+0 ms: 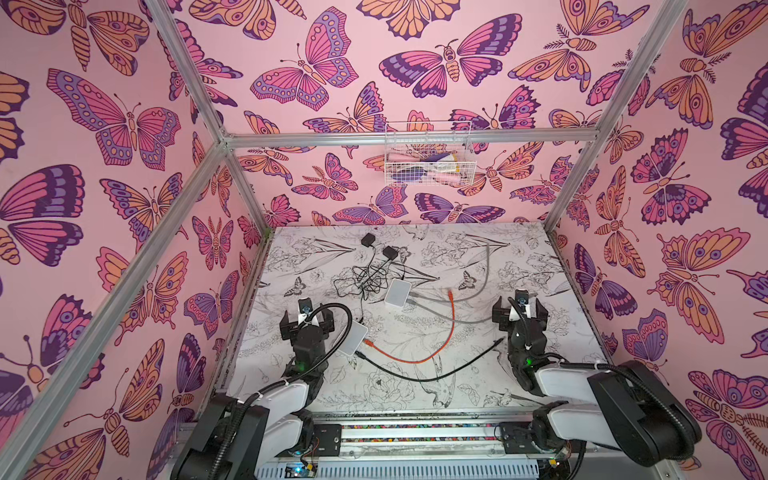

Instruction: Insert the plug into the switch port

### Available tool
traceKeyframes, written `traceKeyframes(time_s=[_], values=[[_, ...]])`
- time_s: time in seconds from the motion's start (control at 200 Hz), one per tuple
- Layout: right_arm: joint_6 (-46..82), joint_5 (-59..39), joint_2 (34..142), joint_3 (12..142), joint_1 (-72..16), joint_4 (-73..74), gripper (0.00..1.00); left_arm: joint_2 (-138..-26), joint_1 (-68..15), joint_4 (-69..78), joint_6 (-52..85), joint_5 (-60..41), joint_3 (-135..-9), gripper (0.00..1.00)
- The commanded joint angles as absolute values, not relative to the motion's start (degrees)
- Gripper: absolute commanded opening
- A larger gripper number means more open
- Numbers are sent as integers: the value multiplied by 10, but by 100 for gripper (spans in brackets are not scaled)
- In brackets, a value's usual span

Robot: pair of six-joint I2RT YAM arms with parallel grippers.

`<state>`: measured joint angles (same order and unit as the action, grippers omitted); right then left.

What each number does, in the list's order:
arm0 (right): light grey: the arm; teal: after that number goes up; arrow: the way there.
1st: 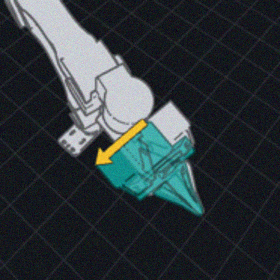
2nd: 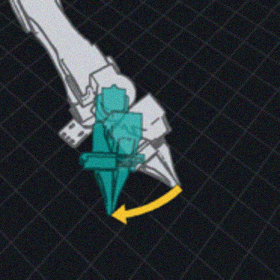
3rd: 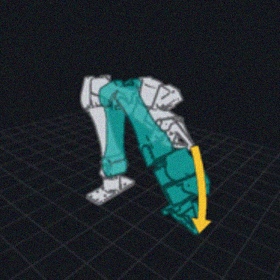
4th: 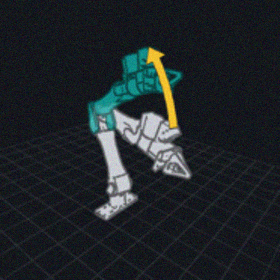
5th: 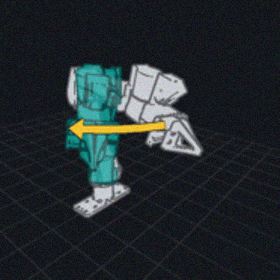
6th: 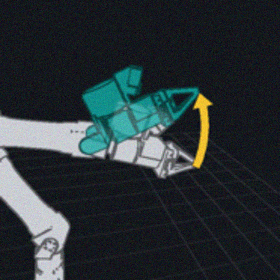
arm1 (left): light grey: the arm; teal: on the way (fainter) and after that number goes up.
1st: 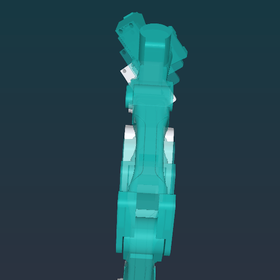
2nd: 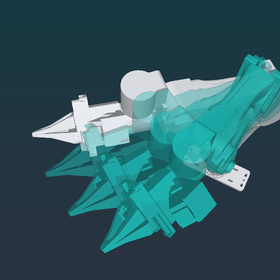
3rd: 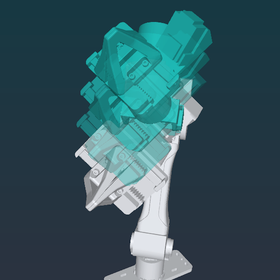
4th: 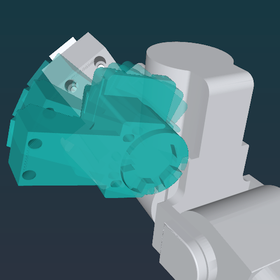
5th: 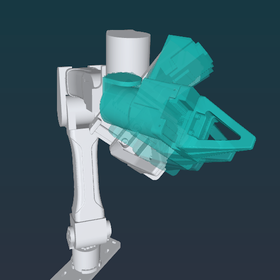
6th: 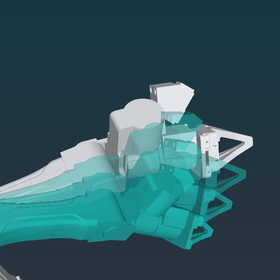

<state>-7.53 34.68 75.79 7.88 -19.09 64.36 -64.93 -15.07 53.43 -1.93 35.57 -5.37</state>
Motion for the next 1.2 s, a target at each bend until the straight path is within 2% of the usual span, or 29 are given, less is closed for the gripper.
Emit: traceKeyframes(time_s=[0.0, 0.23, 0.621, 0.761, 1.197], values=[[-85, 327, 790, 70, -186, 725, 99, -651, -141, 605, -23, 356, -35, 100], [-90, 311, 822, 59, -186, 781, 99, -723, -138, 753, -49, 325, -9, 100], [-92, 303, 835, 53, -187, 817, 99, -798, -131, 773, -63, 282, -36, 100], [-99, 311, 886, 75, -186, 817, 99, -842, -125, 817, -72, 258, -35, 100], [-107, 261, 847, 53, -185, 817, 99, -806, -124, 817, -76, 212, -8, 100]])
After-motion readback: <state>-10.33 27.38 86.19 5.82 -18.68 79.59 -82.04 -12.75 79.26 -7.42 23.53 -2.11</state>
